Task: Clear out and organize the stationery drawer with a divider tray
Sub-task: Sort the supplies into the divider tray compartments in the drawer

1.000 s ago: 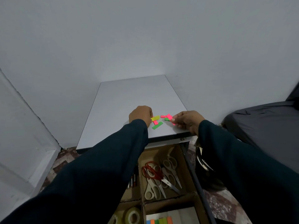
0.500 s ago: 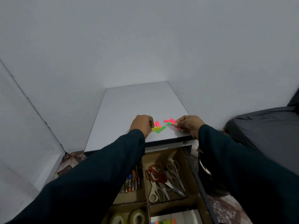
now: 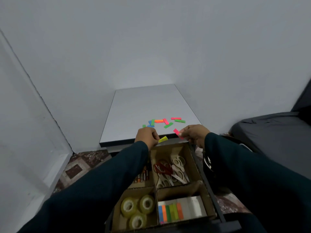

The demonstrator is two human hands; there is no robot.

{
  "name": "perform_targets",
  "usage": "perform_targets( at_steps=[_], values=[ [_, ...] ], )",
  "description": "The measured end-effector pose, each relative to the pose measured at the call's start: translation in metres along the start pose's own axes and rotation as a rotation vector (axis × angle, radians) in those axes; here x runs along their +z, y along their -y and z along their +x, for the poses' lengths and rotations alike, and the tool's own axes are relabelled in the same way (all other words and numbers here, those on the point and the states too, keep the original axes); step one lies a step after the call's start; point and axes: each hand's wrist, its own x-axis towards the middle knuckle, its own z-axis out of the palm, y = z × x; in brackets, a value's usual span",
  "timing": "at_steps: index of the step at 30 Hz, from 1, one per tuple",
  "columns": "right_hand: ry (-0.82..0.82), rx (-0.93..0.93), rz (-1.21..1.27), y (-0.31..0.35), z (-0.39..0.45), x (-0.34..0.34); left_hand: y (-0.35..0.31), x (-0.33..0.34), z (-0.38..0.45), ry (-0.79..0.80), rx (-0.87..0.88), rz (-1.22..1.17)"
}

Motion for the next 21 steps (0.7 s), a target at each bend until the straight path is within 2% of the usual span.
perform_targets(
  at_steps=[15,21],
  values=[
    [0.145,0.076,-0.314,-0.087,-0.066,0.012,0.045,0.046,-0.099,0.109,-0.242,-0.275],
    [0.086,0.154,-0.573,-0.142,-0.065,0.023,0.056,0.047,-0.115,0.122,-0.257,-0.353]
  ],
)
